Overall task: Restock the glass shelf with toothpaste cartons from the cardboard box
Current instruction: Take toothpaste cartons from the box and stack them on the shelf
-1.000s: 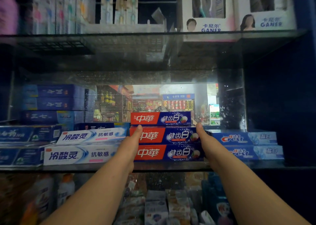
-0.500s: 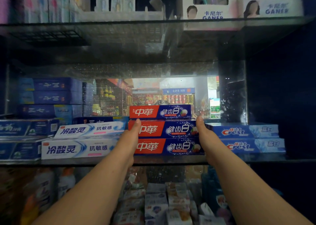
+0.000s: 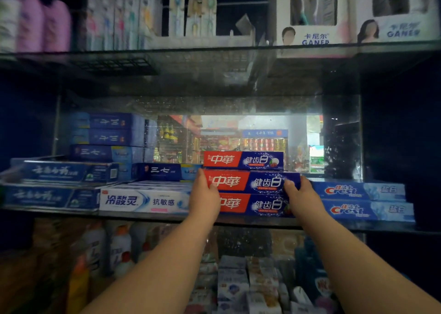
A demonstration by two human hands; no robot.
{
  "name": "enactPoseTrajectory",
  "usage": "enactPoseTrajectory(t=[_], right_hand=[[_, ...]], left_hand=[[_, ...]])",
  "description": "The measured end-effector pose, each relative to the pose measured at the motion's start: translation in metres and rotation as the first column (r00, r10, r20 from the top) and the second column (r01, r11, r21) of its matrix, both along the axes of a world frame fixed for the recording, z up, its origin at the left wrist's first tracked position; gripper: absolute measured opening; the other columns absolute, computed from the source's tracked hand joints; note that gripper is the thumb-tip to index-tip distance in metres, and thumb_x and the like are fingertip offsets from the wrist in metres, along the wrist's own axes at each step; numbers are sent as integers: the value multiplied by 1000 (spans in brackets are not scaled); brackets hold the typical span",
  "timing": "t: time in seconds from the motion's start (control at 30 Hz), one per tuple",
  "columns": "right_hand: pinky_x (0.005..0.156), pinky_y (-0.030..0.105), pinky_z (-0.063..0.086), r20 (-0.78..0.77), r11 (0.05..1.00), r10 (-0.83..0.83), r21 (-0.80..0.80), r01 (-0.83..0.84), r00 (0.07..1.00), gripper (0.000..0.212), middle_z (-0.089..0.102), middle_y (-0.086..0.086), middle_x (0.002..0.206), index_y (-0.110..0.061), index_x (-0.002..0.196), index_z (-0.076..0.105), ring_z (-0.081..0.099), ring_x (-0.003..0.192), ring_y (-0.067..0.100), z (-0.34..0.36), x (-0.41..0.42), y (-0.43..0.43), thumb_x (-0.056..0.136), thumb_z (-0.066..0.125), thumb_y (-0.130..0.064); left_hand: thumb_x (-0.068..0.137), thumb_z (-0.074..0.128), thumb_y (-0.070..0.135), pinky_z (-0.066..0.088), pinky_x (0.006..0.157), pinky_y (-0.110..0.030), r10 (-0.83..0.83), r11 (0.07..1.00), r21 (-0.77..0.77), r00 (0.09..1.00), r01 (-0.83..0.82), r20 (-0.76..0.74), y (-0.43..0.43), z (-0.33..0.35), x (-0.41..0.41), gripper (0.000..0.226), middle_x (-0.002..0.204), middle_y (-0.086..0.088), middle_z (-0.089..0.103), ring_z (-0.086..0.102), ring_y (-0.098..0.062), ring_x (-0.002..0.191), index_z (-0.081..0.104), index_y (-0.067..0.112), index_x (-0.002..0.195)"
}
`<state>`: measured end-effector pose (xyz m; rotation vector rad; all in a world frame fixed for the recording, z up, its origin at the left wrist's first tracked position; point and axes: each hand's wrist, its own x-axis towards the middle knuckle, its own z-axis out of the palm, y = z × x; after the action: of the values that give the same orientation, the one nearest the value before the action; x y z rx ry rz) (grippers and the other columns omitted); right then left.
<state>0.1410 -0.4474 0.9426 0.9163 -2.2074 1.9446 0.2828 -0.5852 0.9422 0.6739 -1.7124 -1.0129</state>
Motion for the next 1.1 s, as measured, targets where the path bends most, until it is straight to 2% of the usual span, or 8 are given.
enactPoseTrajectory(t=[0.1,0.17,0.27,0.43,0.53,0.67,0.87,1.1], right_hand=[[56,29,48,-37,999,-24,-25,23,999,53,57,10,123,-21,147,27,59,83,18,-1,5,3,99,43,-36],[76,40,54,-162,992,-114,-66,104,980,56,47,8,140,-22,148,25,57,106,24,-4,13,4,98,47,-35],[114,45,28,-500,963,-266,-102,249,824,57,22,3,158,-20,147,28,24,144,23,-7,42,-5,96,51,-27],[119,30,10,-825,994,-3,60,92,566,58,20,-6,157,-21,149,27,13,146,12,-1,113,-51,97,51,-24],[115,23,4,-855,965,216,259,28,471,59,14,-5,160,-22,152,20,9,148,12,0,138,-88,99,46,-26],[119,32,9,-823,871,405,480,107,399,59,14,5,160,-16,153,15,7,149,21,0,155,-135,101,42,-23],[117,47,11,-780,747,403,583,321,479,57,23,15,157,-8,148,26,8,148,32,0,155,-169,99,42,-33],[114,50,19,-805,811,372,524,259,462,44,40,10,145,-19,135,37,27,140,30,-6,152,-160,96,48,-35]], left_hand=[[102,34,20,46,102,-40,51,995,-91,999,-51,-8,9,-1,7,58,153,-5,33,48,-25,128,8,27,153],[103,34,22,43,104,-34,41,982,-182,999,-43,-10,14,-1,17,56,157,0,26,42,-20,133,10,28,153],[103,34,24,32,109,-25,9,943,-332,1000,-15,-21,12,3,40,53,156,11,22,30,-7,138,15,30,152],[102,37,23,23,115,-27,188,909,-380,982,-170,9,-34,5,92,49,158,8,22,24,-11,144,26,25,150],[101,38,22,22,116,-30,324,897,-357,937,-260,131,-69,-3,121,50,158,2,23,24,-15,144,26,19,150],[102,37,18,13,118,-27,375,898,-356,873,-258,313,-97,-13,142,50,160,3,16,12,-13,148,25,18,151],[101,38,24,14,120,-39,452,865,-453,724,-215,521,-118,-18,139,57,161,1,8,2,-20,149,14,19,152],[99,40,24,14,121,-41,579,753,-574,738,-320,347,-113,-39,146,51,157,9,23,10,-12,148,28,25,149]])
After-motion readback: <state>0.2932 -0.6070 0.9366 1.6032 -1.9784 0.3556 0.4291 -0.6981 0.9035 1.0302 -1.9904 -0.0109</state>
